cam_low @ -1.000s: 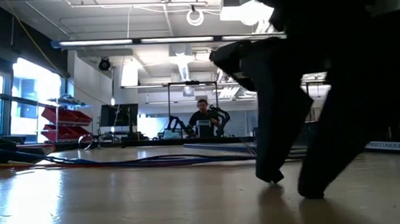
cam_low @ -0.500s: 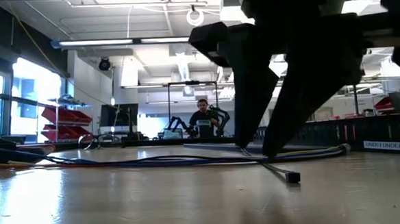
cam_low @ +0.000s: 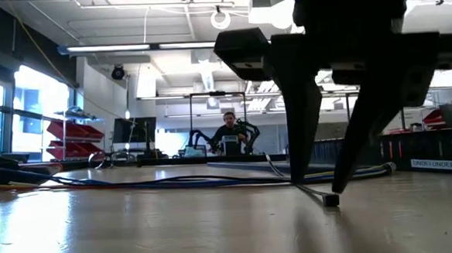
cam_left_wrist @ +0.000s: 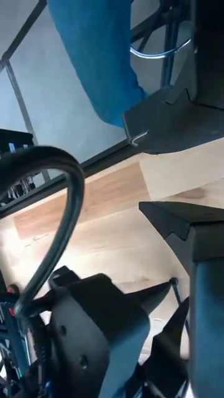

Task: Ziptie cables
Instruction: Wrap the black zip tie on the cables

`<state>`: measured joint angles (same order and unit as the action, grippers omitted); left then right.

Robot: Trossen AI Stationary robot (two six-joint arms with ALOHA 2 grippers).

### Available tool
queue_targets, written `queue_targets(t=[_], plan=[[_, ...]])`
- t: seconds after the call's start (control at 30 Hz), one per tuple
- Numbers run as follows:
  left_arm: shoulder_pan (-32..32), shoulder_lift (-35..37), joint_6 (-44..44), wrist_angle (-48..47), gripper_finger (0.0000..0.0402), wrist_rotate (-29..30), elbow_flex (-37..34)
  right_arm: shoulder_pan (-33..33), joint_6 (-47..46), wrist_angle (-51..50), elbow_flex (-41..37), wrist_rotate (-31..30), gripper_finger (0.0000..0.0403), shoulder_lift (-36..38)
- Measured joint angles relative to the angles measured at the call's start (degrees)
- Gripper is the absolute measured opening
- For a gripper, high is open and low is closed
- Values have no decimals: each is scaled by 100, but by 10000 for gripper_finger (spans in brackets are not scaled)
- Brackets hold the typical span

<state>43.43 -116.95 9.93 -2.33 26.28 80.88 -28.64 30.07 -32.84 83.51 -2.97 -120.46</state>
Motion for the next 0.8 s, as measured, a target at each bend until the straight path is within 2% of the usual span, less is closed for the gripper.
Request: queue_targets(t=[0.37, 0.47, 0.6, 0.8], plan=[[10, 0, 44, 0, 115, 9, 0, 0, 501, 509, -368, 14, 80, -31], [10, 0, 52, 0, 115, 11, 0, 0, 515, 518, -370, 16, 59, -38], [10, 0, 51, 7, 115, 46, 0, -2, 531, 619, -381, 31, 11, -54], [10, -2, 98, 27, 115, 130, 0, 0, 285, 943, -383, -155, 3, -204]])
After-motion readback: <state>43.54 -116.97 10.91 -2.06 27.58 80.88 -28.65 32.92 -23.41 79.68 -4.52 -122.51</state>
